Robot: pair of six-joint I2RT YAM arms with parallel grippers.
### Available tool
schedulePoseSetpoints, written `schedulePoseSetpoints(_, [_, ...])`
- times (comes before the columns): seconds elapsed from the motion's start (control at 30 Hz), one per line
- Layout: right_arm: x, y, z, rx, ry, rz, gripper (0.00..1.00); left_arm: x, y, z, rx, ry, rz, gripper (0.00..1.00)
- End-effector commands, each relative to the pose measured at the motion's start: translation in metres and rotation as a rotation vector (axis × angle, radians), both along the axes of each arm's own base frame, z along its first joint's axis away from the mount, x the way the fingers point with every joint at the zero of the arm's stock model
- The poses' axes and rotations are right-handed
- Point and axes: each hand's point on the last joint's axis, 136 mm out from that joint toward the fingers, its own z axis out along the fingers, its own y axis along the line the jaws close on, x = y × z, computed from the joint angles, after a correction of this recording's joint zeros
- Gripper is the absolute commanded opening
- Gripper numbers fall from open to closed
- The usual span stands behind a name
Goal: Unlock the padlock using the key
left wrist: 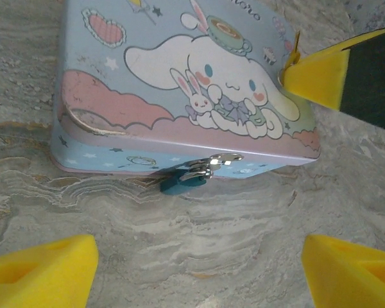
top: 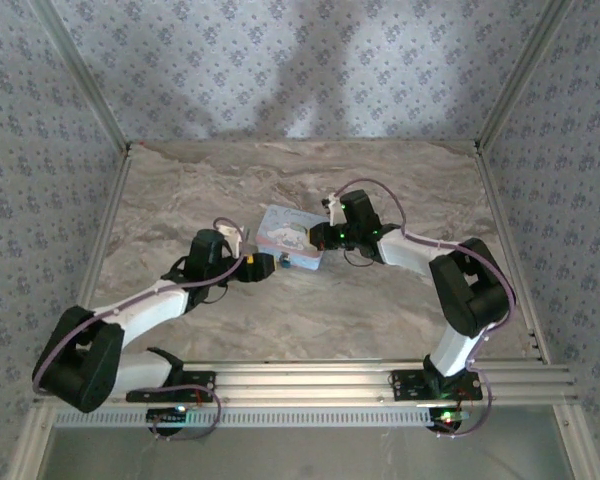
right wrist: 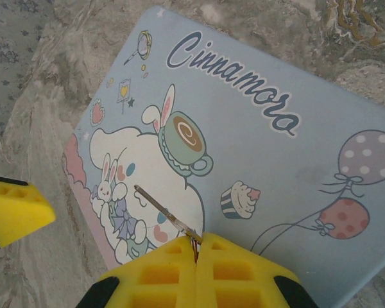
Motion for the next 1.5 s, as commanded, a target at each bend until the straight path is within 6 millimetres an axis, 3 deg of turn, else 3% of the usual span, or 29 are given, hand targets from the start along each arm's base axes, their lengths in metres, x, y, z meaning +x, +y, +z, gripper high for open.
schedulePoseSetpoints(0.0, [-0.005,-0.002,-0.014,-0.026,0.06,-0.016,0.0,0.004,-0.013,0.007,-0.021,-0.035,-0.052,0.8])
schedulePoseSetpoints(0.3, [-0.017,-0.014,-0.038,-0.071,0.134,-0.052,0.0,0.01,-0.043,-0.011,0.059,-0.053,-0.114,0.76])
schedulePoseSetpoints(0.57, [-0.019,-0.018,-0.038,-0.091,0.131,-0.055,0.0,0.025,-0.051,-0.022,0.072,-0.092,-0.102,0.72])
schedulePoseSetpoints(1.47, [-0.021,-0.017,-0.038,-0.094,0.133,-0.052,0.0,0.031,-0.071,-0.042,0.049,-0.041,-0.114,0.59])
